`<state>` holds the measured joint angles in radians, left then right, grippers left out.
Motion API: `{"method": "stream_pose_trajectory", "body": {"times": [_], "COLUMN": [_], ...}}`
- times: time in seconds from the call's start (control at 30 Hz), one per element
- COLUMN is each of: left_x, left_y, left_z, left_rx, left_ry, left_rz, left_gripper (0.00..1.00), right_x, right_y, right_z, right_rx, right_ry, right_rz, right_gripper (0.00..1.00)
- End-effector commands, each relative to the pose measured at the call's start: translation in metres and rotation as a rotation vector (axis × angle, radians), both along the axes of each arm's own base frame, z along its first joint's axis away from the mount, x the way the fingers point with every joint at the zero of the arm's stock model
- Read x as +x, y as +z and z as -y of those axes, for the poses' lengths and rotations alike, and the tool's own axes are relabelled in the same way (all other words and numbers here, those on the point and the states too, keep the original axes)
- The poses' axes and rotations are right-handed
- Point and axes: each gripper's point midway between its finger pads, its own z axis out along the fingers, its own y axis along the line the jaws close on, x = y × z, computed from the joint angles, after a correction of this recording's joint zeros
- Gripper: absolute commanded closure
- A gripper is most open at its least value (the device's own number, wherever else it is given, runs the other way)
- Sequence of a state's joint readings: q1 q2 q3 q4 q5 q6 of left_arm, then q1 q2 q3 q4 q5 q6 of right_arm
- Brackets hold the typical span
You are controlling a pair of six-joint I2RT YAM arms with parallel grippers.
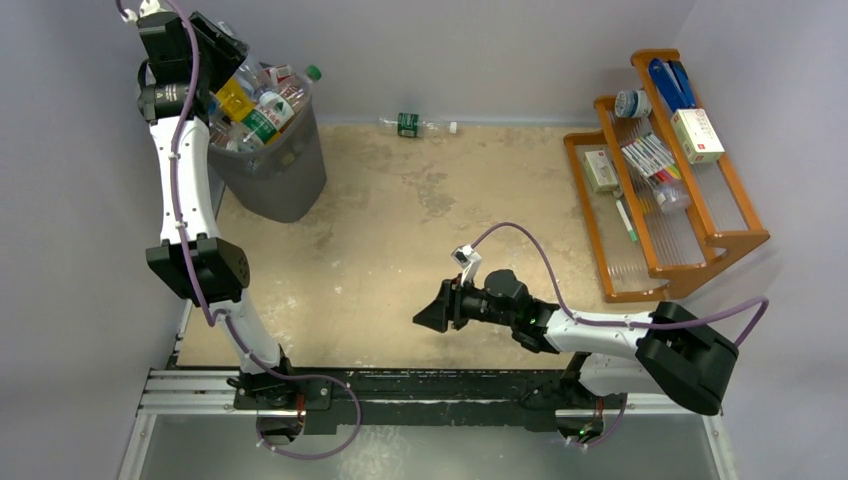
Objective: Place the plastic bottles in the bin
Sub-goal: Place the plastic bottle in the trash bin.
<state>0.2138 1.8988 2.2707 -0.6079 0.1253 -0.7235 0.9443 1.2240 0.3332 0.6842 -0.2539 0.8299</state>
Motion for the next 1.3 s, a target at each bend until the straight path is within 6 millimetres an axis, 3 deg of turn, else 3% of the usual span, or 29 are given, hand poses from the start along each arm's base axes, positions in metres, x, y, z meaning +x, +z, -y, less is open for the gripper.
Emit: {"method": "stream_pose_trajectory", "body": {"times": [0.0, 0.9, 1.27], "left_x": [-0.0075, -0.0117, -0.0084], "left_y": [0.0262, 0.0284, 0.0263], "left_z": [0.0049, 0.0018, -0.0037], "left_rx": [0.009, 0.022, 0.017], "left_ry": [-0.024, -0.005, 0.023], "left_rz": [0.060, 0.049, 0.045], "left_gripper": [0.46, 0.40, 0.28], "right_x": [0.0043, 0.0037, 0.0020], "right_y": [0.0252, 0.0197, 0.0169], "right_z": [-0.0100, -0.0124, -0.0121], "right_rx": [0.073, 0.079, 0.082], "right_ry": [0.012, 0.020, 0.024], "right_rz": [0.051, 0.040, 0.034], "right_gripper": [0.43, 0.43, 0.43]}}
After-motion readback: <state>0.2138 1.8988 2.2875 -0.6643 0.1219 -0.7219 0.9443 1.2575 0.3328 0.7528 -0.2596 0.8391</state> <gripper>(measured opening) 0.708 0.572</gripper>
